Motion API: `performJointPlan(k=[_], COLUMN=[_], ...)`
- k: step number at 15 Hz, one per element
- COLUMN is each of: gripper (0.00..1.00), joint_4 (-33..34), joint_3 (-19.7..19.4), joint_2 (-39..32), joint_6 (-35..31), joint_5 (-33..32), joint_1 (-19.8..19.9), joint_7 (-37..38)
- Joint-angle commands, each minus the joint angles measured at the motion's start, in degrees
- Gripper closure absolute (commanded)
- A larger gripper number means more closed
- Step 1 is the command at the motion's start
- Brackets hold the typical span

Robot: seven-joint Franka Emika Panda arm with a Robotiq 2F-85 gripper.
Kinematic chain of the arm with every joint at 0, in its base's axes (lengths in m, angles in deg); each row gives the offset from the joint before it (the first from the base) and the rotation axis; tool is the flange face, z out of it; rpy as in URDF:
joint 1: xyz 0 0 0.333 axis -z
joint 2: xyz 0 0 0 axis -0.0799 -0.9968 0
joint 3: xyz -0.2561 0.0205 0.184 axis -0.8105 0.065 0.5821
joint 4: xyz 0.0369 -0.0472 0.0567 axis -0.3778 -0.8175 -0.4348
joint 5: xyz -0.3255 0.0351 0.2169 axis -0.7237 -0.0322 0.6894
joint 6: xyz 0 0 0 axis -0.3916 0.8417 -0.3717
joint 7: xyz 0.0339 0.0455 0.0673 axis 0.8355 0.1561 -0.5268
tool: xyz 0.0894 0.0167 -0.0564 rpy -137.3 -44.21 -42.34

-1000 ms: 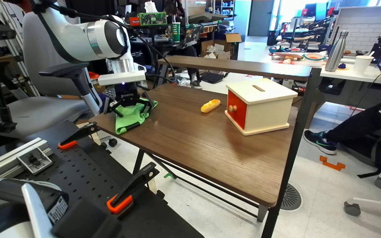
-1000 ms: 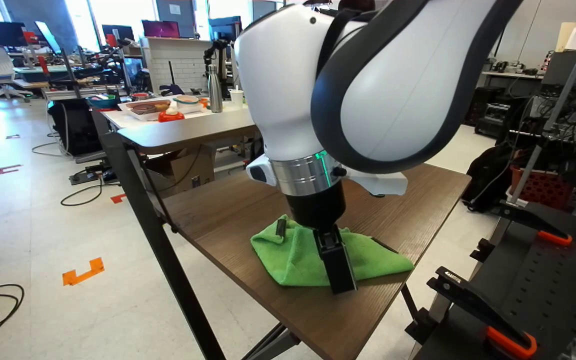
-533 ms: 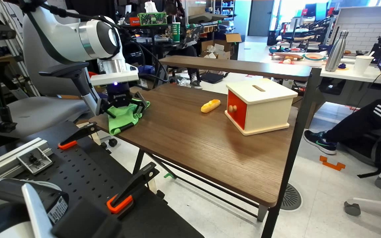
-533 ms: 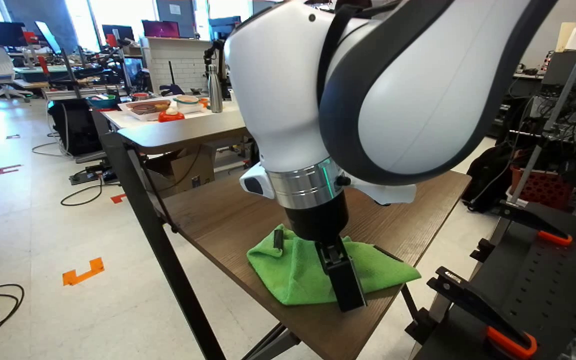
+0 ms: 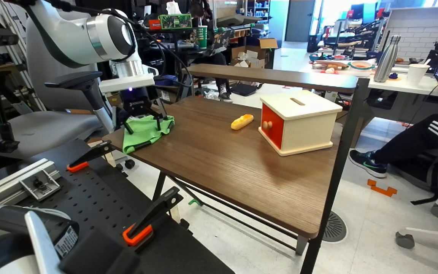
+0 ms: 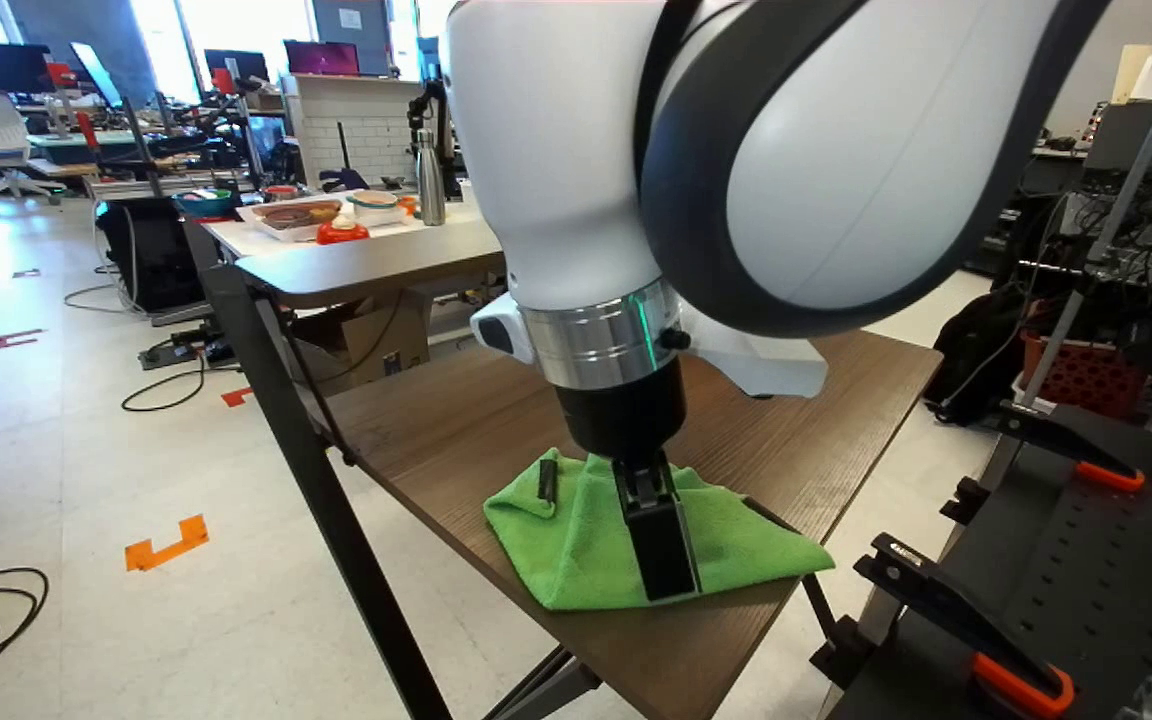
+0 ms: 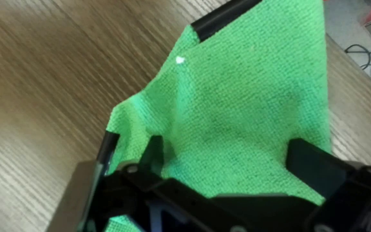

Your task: Slide the green towel towards the edge of the table.

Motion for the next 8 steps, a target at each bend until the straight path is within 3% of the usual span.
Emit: performJointPlan(k=[1,5,8], gripper=[0.00,0.00,0.00], joint_4=[-3.31,-4.68,-2.43], joint_3=[-2.58,-3.27,-2.40], joint_2=[5.64,10.76,9.29], joint_6=[-3.74,-5.79,-3.66], joint_5=[-2.32,-1.71,-0.89], joint_1=[-2.11,-1.94,-0.96], joint_7=[7.95,13.94,12.32])
